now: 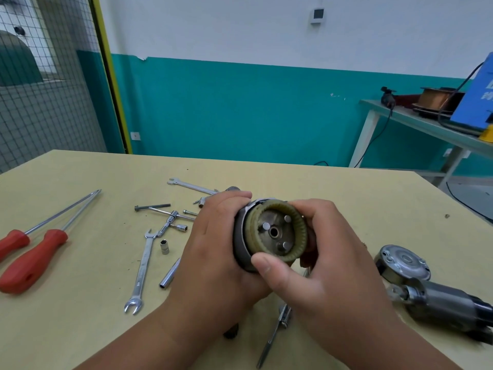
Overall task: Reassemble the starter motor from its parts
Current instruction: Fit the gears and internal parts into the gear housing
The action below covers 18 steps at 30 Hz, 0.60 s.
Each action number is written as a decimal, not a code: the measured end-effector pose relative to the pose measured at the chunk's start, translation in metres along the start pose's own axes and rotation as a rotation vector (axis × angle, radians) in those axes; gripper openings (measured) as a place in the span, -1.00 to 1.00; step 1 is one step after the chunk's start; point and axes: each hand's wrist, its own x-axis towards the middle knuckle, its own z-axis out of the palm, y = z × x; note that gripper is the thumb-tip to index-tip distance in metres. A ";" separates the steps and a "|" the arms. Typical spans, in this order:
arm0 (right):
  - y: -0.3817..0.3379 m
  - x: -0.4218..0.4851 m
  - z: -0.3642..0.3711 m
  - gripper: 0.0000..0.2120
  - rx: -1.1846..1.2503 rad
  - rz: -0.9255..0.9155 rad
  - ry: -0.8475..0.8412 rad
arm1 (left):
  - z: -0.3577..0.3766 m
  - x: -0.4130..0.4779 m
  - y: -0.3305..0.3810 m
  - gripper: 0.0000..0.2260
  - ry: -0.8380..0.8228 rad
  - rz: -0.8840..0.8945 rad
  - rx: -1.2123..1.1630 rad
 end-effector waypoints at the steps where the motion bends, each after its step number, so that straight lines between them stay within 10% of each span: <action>1: 0.003 0.001 0.001 -0.34 -0.016 -0.008 -0.012 | 0.000 0.000 0.000 -0.45 -0.008 -0.031 -0.009; 8: 0.009 0.002 0.002 -0.45 0.025 0.023 0.084 | -0.005 0.006 -0.009 -0.42 0.092 -0.422 -0.292; 18: 0.006 0.004 0.000 -0.51 0.125 0.095 0.088 | -0.009 0.007 -0.011 -0.41 0.084 -0.423 -0.201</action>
